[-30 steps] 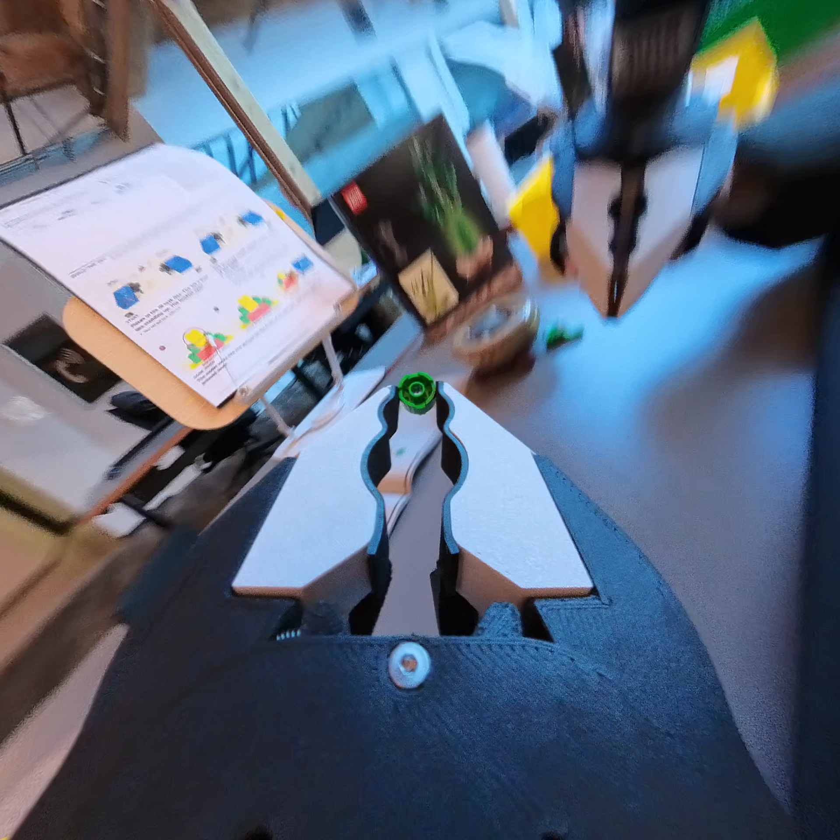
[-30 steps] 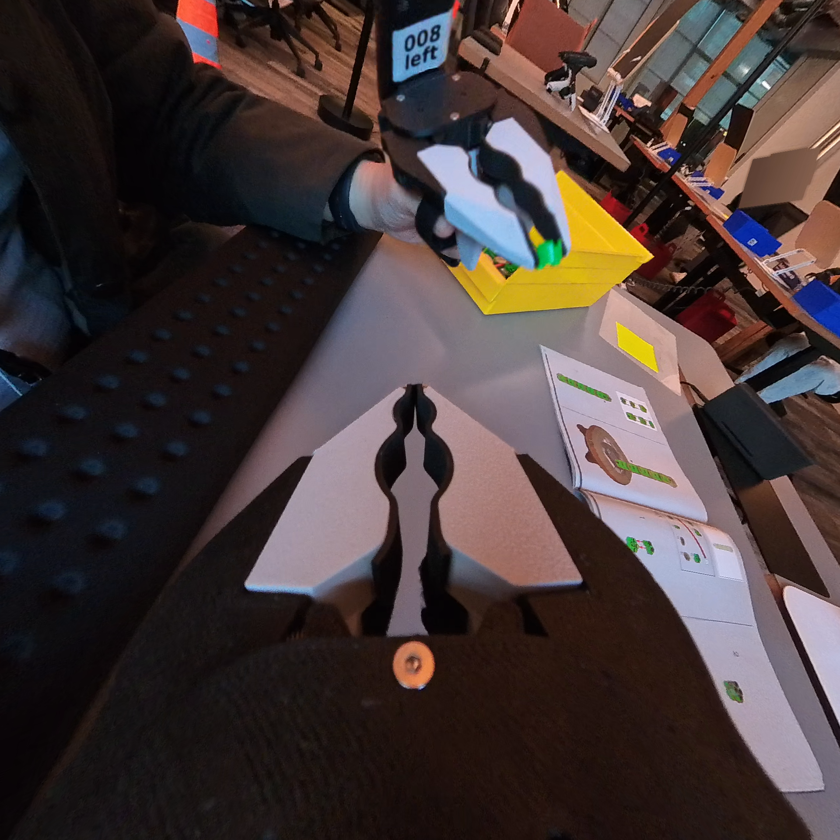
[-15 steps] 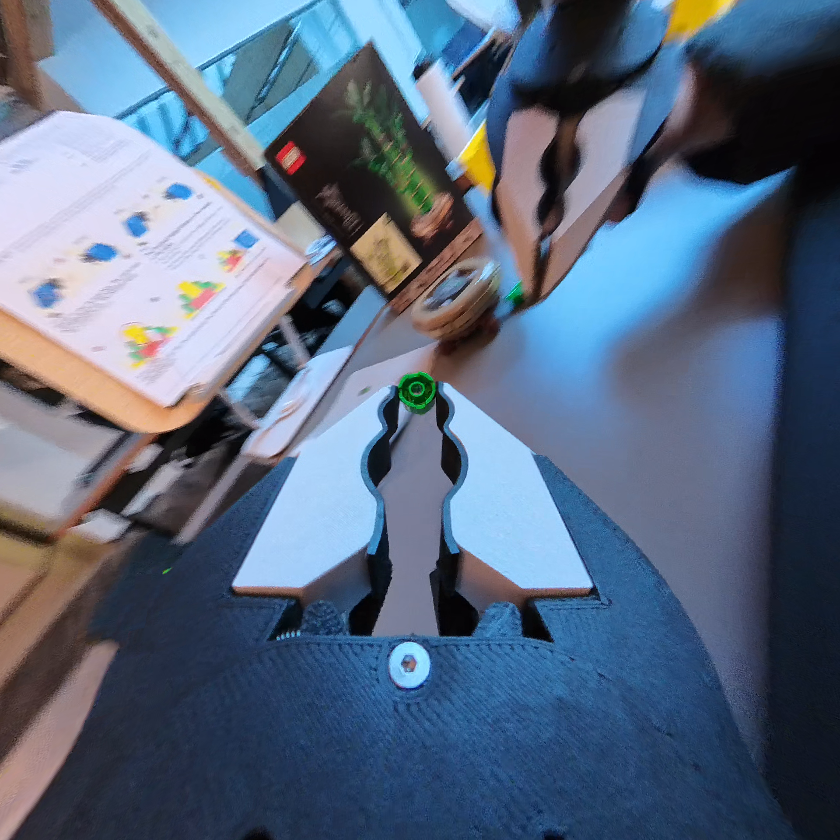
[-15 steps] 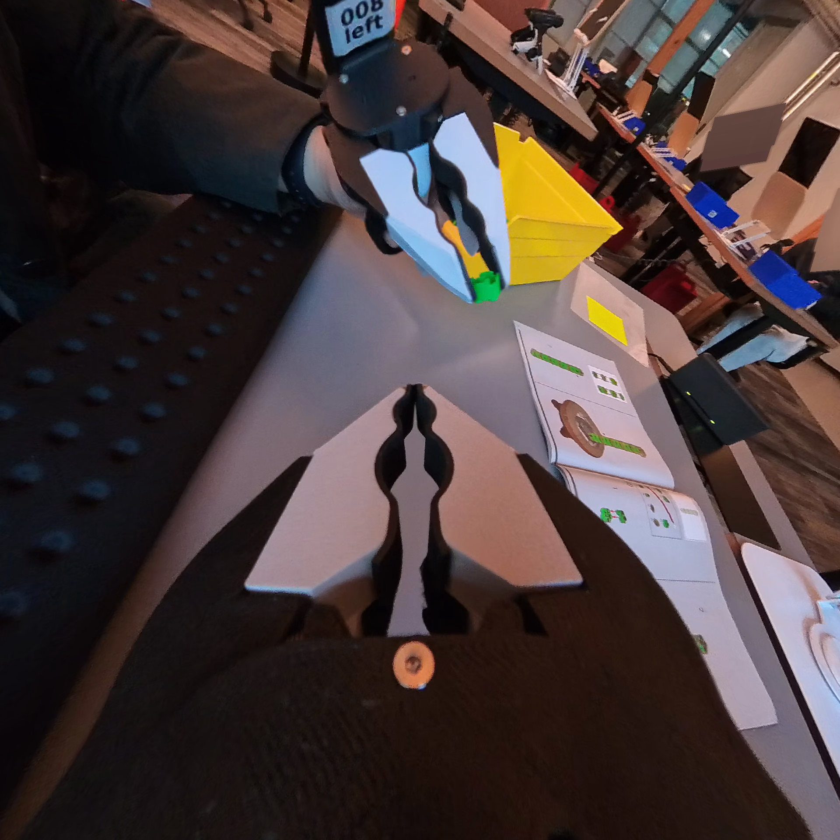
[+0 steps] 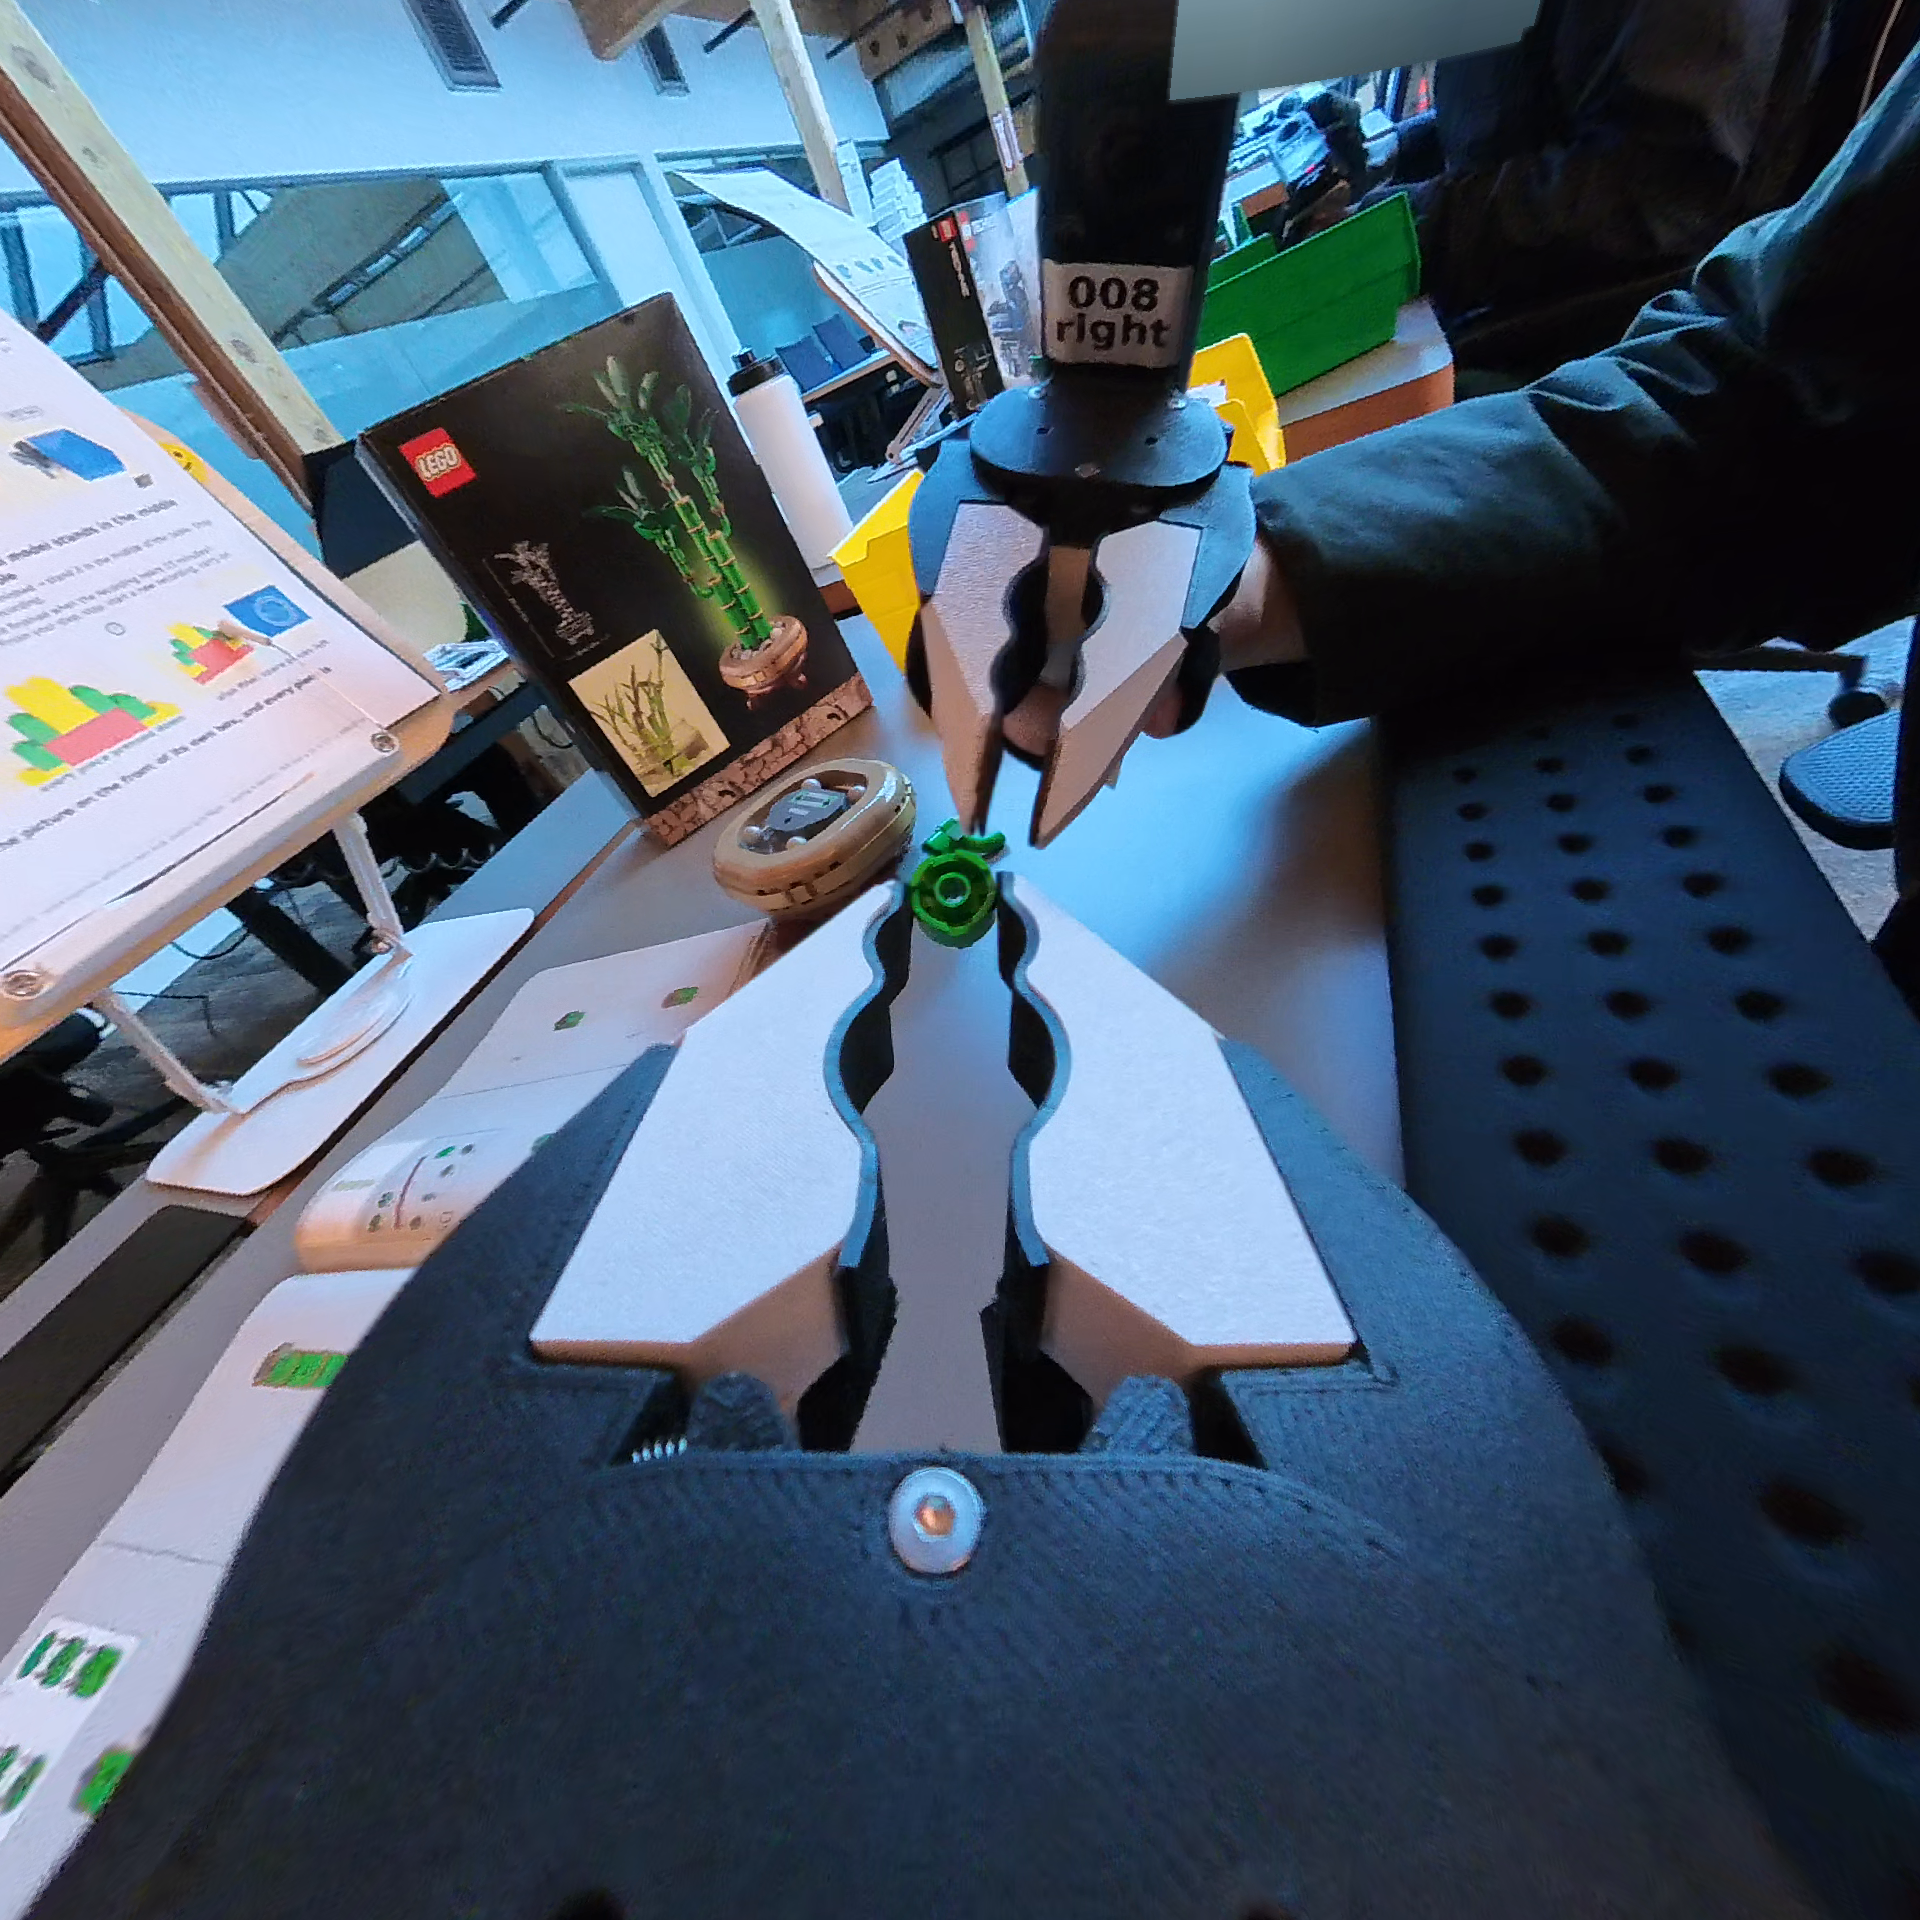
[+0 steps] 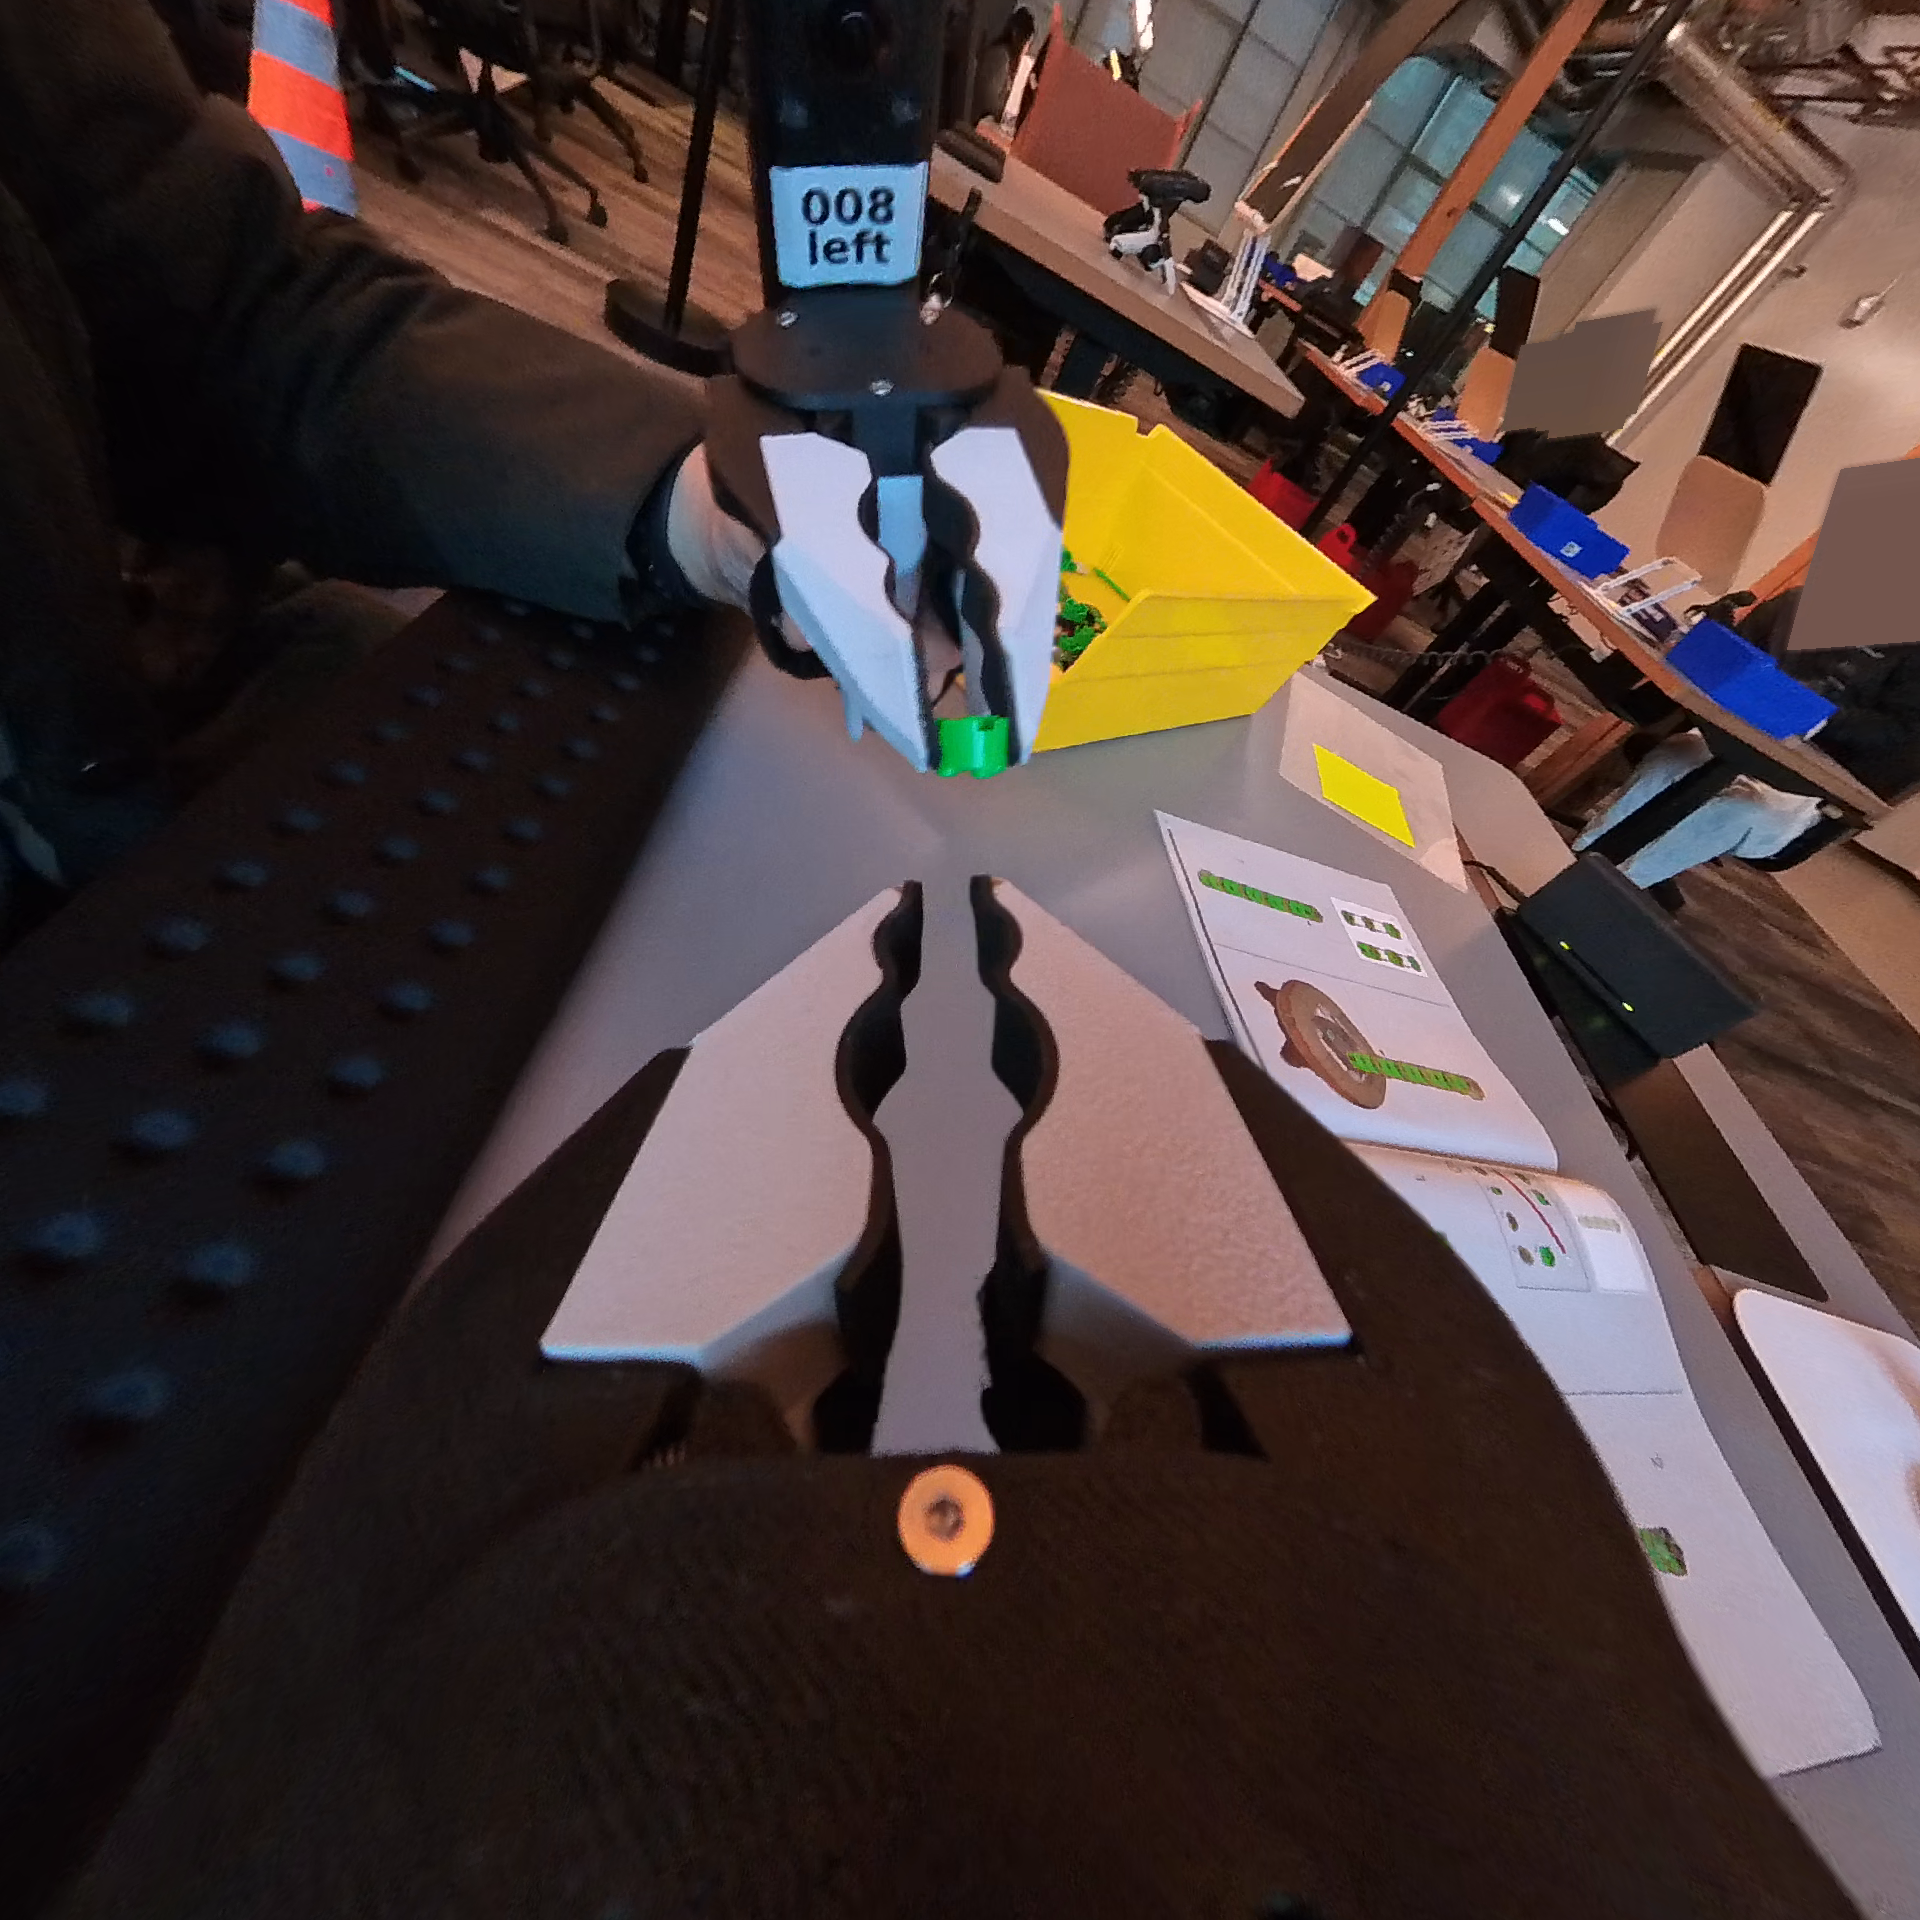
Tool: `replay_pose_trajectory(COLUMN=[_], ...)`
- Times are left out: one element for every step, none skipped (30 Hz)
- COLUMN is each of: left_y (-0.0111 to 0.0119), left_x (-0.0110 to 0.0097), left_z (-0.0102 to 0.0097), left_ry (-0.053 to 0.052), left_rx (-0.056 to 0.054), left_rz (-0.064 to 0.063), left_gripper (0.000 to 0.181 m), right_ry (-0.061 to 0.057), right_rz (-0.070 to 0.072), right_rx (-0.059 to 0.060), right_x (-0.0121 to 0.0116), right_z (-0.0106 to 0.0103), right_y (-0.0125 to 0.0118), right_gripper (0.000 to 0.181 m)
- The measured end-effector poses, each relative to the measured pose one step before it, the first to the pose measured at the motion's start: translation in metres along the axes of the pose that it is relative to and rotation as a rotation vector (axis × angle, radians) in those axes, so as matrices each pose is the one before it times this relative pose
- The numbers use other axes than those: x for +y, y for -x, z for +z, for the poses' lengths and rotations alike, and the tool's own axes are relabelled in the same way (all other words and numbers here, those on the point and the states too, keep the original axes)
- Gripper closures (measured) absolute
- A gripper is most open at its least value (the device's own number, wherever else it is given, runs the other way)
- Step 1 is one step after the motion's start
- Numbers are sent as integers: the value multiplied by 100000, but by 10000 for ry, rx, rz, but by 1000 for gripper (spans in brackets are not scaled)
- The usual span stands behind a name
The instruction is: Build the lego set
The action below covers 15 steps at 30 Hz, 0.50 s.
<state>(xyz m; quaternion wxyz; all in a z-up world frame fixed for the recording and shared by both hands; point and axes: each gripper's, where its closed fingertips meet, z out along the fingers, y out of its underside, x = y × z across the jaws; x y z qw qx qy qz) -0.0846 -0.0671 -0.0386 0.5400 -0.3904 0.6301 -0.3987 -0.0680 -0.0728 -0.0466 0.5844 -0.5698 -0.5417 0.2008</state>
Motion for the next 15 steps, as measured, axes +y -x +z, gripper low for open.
replay_pose_trajectory(left_y=[-140, -80, -56, -65, -47, -21, 39, 36, 2, 11, 42, 71, 13, 22, 54], left_x=[-26, -68, -135, -178, -209, -188, -140, -112, -142, -167, -189, -169, -161, -142, -97], left_z=[106, 91, 66, 43, 17, 10, 4, -6, -28, -53, -59, -55, -49, -34, -15], left_ry=[-26, -55, -87, -122, -134, -123, -89, -72, -83, -96, -102, -93, -94, -85, -62], left_rx=[84, 62, 63, 83, 79, 64, 32, 30, 49, 52, 30, 15, 37, 29, -6], left_rz=[-68, -85, -115, -140, -152, -138, -133, -124, -116, -120, -120, -106, -97, -87, -71], left_gripper=[167, 167, 167, 167, 167, 167, 167, 167, 167, 167, 167, 167, 167, 167, 167], right_ry=[-99, -127, -133, -106, -104, -121, -136, -133, -119, -133, -154, -161, -162, -146, -84], right_rz=[131, 129, 104, 82, 66, 67, 88, 135, 161, 151, 128, 96, 73, 95, 112], right_rx=[-7, -69, -9, 48, 19, 13, 12, -39, -51, -24, 48, 88, 78, 36, -45], right_x=[-154, -208, -212, -179, -176, -194, -197, -186, -166, -179, -217, -240, -232, -199, -85], right_z=[106, 100, 98, 105, 91, 67, 56, 55, 38, 36, 24, 35, 40, 61, 91], right_y=[-14, 91, 10, -61, -26, -10, -34, 16, 13, -22, -107, -152, -129, -70, 51], right_gripper=[172, 172, 171, 171, 170, 170, 170, 169, 168, 168, 168, 168, 168, 168, 168])
